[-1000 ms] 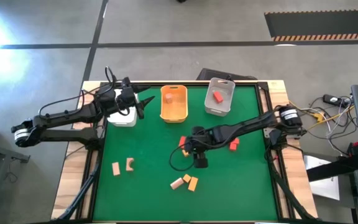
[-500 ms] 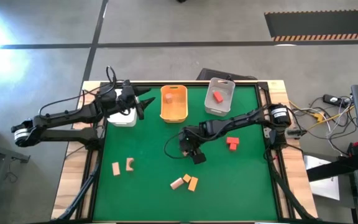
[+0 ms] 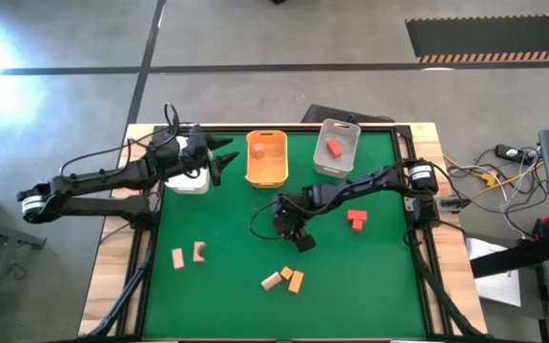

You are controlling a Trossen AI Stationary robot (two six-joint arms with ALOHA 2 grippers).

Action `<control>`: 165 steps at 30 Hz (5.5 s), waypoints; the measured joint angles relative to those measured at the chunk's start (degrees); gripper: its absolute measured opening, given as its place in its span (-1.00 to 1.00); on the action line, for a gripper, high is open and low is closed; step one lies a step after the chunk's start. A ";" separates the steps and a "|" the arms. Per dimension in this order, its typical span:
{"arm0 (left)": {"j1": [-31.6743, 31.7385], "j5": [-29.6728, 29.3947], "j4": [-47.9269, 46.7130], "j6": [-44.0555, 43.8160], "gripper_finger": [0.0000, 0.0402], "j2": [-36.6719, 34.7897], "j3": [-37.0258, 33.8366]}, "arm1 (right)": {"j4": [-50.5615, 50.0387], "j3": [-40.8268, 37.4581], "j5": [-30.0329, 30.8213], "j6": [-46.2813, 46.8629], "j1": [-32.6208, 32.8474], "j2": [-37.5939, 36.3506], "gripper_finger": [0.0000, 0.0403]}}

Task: Sort & place blocks by color
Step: Put the yellow block into the white bin, then put the orange block into the light gray bin

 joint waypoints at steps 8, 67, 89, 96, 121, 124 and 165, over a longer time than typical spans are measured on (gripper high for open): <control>-1.75 -0.02 -0.17 -0.89 0.04 0.09 0.00 | 0.06 0.00 -0.46 0.13 -0.27 0.01 -0.42; -25.14 -0.45 37.95 -6.86 0.04 22.68 -8.59 | 79.16 -22.08 14.51 32.71 0.03 -10.59 -0.42; -24.82 -1.12 40.16 -6.39 -0.42 27.48 -8.59 | 78.30 -22.12 15.03 32.99 -0.01 -10.79 0.04; -19.86 -18.81 16.15 -14.19 -0.42 22.60 -8.57 | 64.07 -22.12 25.70 33.13 0.01 -16.17 0.38; 5.26 -24.16 -70.85 -36.88 -0.42 11.88 6.57 | 48.95 -22.12 33.09 38.27 0.83 -20.90 0.19; 5.26 -23.93 -70.82 -36.73 -0.42 13.91 6.54 | 46.86 -22.12 32.65 40.95 1.06 -21.03 0.19; -7.97 -17.44 -25.80 -5.32 0.05 1.49 9.05 | -30.93 -22.12 25.07 90.97 5.52 -33.07 0.19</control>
